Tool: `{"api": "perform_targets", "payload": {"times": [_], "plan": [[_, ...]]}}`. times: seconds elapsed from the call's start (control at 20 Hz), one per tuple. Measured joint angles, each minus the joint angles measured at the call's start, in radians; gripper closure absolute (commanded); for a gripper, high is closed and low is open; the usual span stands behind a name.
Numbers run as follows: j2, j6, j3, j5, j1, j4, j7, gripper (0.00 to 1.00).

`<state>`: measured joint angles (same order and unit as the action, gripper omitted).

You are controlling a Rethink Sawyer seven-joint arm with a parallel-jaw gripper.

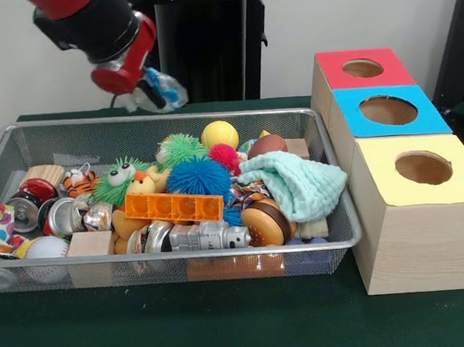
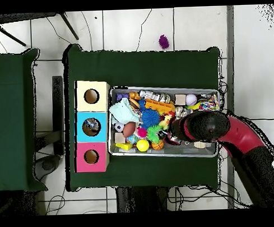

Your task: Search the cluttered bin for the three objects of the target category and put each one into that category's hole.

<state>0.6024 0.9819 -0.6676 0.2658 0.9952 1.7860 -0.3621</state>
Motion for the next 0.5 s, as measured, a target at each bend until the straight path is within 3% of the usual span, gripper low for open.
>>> {"api": "perform_targets", "payload": {"times": [0.2,0.25,0.4,0.5], "plan": [[0.012,-0.049,-0.028,-0.089,-0.029,0.024,-0.009,1.0],[0.014,-0.098,-0.051,-0.144,-0.045,0.047,-0.013,1.0],[0.014,-0.161,-0.077,-0.194,-0.059,0.069,-0.015,1.0],[0.014,-0.261,-0.11,-0.246,-0.077,0.098,-0.02,1.0]]}}
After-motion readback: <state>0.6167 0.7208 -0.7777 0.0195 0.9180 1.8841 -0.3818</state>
